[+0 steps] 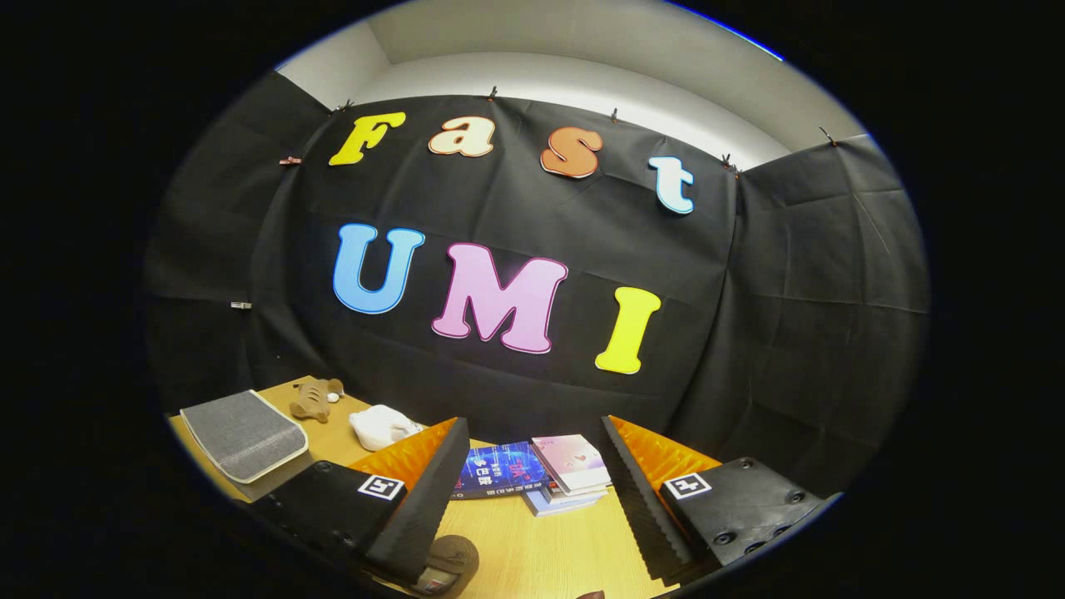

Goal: Open the storage box then place both shoes into the box .Put the left shoe in first, then the right shoe, with the right side of both shoes facing outward in a uniform manner.

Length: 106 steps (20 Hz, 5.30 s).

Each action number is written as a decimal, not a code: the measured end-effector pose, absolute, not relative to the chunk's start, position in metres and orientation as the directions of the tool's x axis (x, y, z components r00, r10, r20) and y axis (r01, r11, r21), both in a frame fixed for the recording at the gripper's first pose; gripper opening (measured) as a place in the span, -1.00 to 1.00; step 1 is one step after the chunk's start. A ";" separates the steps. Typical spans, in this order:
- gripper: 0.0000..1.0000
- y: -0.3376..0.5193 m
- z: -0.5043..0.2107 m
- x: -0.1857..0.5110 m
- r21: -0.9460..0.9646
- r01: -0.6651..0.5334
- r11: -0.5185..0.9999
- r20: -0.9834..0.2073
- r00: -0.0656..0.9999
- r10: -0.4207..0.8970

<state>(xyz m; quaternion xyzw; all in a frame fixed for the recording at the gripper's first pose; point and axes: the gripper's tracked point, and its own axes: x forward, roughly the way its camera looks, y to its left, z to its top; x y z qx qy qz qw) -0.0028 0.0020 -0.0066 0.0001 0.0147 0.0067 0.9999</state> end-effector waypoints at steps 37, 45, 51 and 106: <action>0.94 0.333 -0.057 -0.048 0.840 -0.501 0.209 -0.020 0.356 0.934; 0.92 0.392 -0.178 -0.036 0.990 -0.126 0.063 -0.039 0.184 0.982; 0.88 0.423 -0.208 -0.030 0.998 0.028 -0.053 0.048 0.166 0.985; -0.56 0.666 0.039 -0.022 0.854 -0.515 0.072 0.051 0.219 0.974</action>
